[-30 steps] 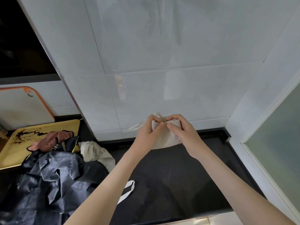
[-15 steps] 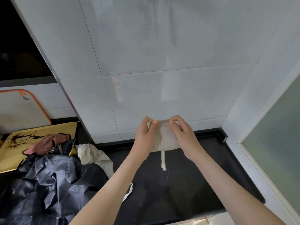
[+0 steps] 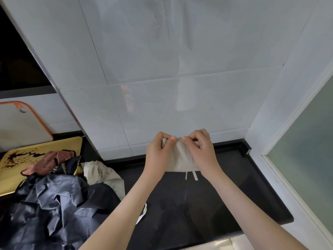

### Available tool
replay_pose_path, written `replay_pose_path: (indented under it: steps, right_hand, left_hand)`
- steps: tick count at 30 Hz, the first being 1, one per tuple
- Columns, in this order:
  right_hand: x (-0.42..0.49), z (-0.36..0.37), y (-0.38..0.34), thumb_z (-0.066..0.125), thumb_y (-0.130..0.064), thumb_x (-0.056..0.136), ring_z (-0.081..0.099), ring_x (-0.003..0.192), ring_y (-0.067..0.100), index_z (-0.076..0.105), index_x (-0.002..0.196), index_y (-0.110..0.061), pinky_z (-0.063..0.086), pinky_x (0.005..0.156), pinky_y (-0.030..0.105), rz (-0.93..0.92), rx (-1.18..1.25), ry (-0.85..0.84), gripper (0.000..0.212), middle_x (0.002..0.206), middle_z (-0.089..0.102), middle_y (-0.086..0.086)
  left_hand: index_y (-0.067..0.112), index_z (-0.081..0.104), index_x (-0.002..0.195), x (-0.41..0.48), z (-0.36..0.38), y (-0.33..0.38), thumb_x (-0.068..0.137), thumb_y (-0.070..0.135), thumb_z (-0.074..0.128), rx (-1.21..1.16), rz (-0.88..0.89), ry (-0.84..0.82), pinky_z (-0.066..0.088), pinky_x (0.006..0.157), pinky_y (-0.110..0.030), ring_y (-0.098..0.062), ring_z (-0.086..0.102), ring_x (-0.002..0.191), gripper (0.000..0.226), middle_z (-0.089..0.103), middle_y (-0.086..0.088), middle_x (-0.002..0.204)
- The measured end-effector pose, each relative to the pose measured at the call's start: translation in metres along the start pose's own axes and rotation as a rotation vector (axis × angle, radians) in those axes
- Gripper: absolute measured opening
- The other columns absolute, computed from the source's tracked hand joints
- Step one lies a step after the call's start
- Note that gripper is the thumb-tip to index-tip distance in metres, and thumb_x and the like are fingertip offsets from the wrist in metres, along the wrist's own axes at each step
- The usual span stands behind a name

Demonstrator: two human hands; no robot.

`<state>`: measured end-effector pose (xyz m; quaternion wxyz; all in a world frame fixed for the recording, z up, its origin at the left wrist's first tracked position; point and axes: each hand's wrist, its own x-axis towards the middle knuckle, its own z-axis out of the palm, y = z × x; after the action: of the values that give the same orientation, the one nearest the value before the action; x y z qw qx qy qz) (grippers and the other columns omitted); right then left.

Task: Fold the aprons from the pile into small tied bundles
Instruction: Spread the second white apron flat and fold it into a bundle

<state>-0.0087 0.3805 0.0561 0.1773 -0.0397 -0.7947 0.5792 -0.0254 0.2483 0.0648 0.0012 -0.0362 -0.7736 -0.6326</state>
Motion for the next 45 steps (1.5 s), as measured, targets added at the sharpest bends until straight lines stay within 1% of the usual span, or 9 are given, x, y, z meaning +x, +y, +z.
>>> replay_pose_path:
  steps: [8,12,17,24,29,33,36,41,45]
  right_hand:
    - [-0.011,0.01,0.01,0.055,-0.015,0.094,0.042,0.064,0.001,0.045,0.069,-0.011,0.036,0.063,0.011,0.283,0.205,0.011,0.028,0.086,0.049,-0.005]
    - [-0.014,0.016,0.012,0.055,-0.014,0.093,0.046,0.071,0.008,0.049,0.078,0.0,0.038,0.069,0.022,0.369,0.307,0.035,0.021,0.081,0.052,-0.005]
    - [-0.011,0.014,0.01,0.052,-0.008,0.091,0.047,0.073,0.008,0.048,0.07,-0.01,0.039,0.068,0.022,0.336,0.29,-0.001,0.022,0.085,0.057,-0.009]
    - [0.004,0.008,-0.001,0.046,-0.055,0.093,0.068,0.083,0.032,0.064,0.098,-0.011,0.055,0.069,0.04,0.573,0.189,-0.346,0.048,0.094,0.07,0.014]
    - [0.007,0.003,-0.009,0.053,-0.044,0.095,0.066,0.081,0.021,0.066,0.088,-0.006,0.052,0.073,0.036,0.478,0.3,-0.26,0.041,0.085,0.069,0.006]
    - [0.006,0.001,-0.011,0.051,-0.025,0.097,0.048,0.063,0.008,0.053,0.071,-0.011,0.037,0.054,0.019,0.305,0.265,-0.128,0.029,0.064,0.05,-0.005]
    - [0.006,-0.002,-0.014,0.049,-0.018,0.097,0.05,0.064,0.006,0.058,0.068,-0.015,0.039,0.052,0.015,0.205,0.253,-0.152,0.031,0.065,0.053,-0.006]
    - [0.008,-0.007,-0.014,0.045,-0.012,0.098,0.054,0.07,0.005,0.06,0.073,-0.011,0.042,0.06,0.015,0.131,0.277,-0.215,0.029,0.072,0.058,-0.007]
    - [0.016,-0.018,-0.017,0.045,-0.03,0.1,0.055,0.069,0.003,0.057,0.081,-0.005,0.041,0.069,0.018,0.304,0.224,-0.465,0.034,0.071,0.058,-0.008]
  left_hand:
    - [0.02,0.056,0.079,-0.003,-0.003,-0.005,0.091,0.031,0.062,-0.121,-0.134,-0.035,0.037,0.055,-0.019,-0.005,0.047,0.062,0.018,0.051,0.019,0.06]
    - [0.021,0.064,0.083,0.002,-0.01,0.002,0.09,0.031,0.064,-0.27,-0.298,-0.214,0.048,0.075,-0.032,-0.017,0.06,0.086,0.012,0.063,0.006,0.084]
    - [0.017,0.059,0.077,-0.002,-0.01,0.0,0.09,0.032,0.064,-0.184,-0.205,-0.106,0.046,0.069,-0.028,-0.011,0.057,0.076,0.02,0.06,0.009,0.074]
    - [0.031,0.048,0.074,-0.01,-0.01,-0.002,0.098,0.03,0.051,-0.143,0.021,-0.078,0.037,0.057,-0.028,-0.012,0.044,0.061,0.024,0.046,0.008,0.063]
    - [0.025,0.045,0.084,-0.007,-0.012,0.002,0.093,0.031,0.058,-0.133,0.105,-0.109,0.04,0.065,-0.026,-0.009,0.048,0.069,0.017,0.049,0.004,0.075]
    - [0.023,0.037,0.096,0.0,-0.015,0.003,0.067,0.055,0.071,-0.056,-0.075,-0.183,0.05,0.069,-0.024,-0.01,0.06,0.085,0.055,0.055,0.002,0.099]
    - [0.022,0.058,0.103,0.006,-0.027,0.006,0.069,0.064,0.066,-0.005,-0.183,-0.422,0.051,0.074,-0.026,-0.014,0.068,0.092,0.055,0.07,0.001,0.1]
    - [0.008,0.053,0.069,0.002,-0.026,0.007,0.094,0.04,0.052,0.085,0.089,-0.322,0.033,0.058,-0.025,-0.011,0.044,0.06,0.04,0.048,0.001,0.064]
    - [0.018,0.047,0.063,0.002,-0.028,0.002,0.1,0.029,0.047,0.326,0.278,-0.334,0.025,0.05,-0.021,-0.007,0.033,0.05,0.039,0.037,0.007,0.053]
